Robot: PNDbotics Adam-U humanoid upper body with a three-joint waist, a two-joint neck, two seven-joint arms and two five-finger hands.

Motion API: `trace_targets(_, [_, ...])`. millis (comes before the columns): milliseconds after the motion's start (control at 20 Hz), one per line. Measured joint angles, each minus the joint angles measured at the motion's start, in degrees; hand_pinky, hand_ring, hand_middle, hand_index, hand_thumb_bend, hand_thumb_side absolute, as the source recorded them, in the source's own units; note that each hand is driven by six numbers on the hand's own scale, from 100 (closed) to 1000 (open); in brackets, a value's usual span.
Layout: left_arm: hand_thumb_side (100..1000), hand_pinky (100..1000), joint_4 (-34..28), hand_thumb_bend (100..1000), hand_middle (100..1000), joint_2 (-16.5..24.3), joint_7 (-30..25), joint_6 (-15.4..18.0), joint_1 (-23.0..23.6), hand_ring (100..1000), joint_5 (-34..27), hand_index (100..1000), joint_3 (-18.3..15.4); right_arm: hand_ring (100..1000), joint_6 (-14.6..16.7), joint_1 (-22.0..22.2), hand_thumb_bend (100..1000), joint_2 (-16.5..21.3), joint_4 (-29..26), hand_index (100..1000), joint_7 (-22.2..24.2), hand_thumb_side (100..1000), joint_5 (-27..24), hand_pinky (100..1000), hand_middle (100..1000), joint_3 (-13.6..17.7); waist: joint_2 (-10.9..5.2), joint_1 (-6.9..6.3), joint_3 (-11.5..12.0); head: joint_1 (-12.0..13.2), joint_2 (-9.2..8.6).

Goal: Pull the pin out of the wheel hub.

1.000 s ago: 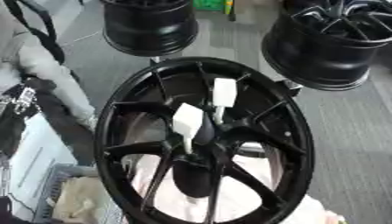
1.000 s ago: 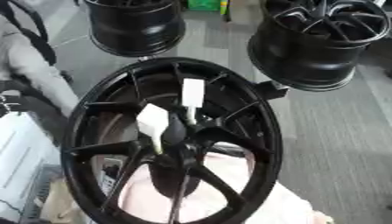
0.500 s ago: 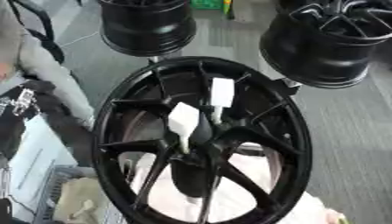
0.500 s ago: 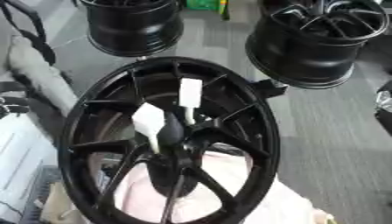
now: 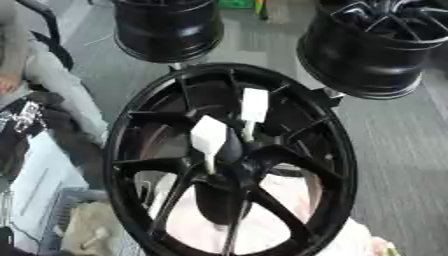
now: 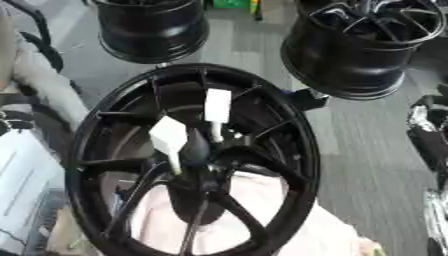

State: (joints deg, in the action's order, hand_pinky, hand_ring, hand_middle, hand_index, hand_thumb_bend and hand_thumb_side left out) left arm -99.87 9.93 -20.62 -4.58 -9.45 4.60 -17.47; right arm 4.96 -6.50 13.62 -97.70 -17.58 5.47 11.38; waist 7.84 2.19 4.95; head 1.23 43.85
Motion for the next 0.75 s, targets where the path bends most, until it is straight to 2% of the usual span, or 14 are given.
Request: trace_targets(750, [766,675,0.01,100,729,0.00,-0.27,0.27,-0.03,648,0.00,757,0.33,618,-0.63,-0.02,100,-1.32,-0.28,814,2.01,381,-1.03,704,662,-1.16,0.30,-0.40,-0.74,0.03,0.00])
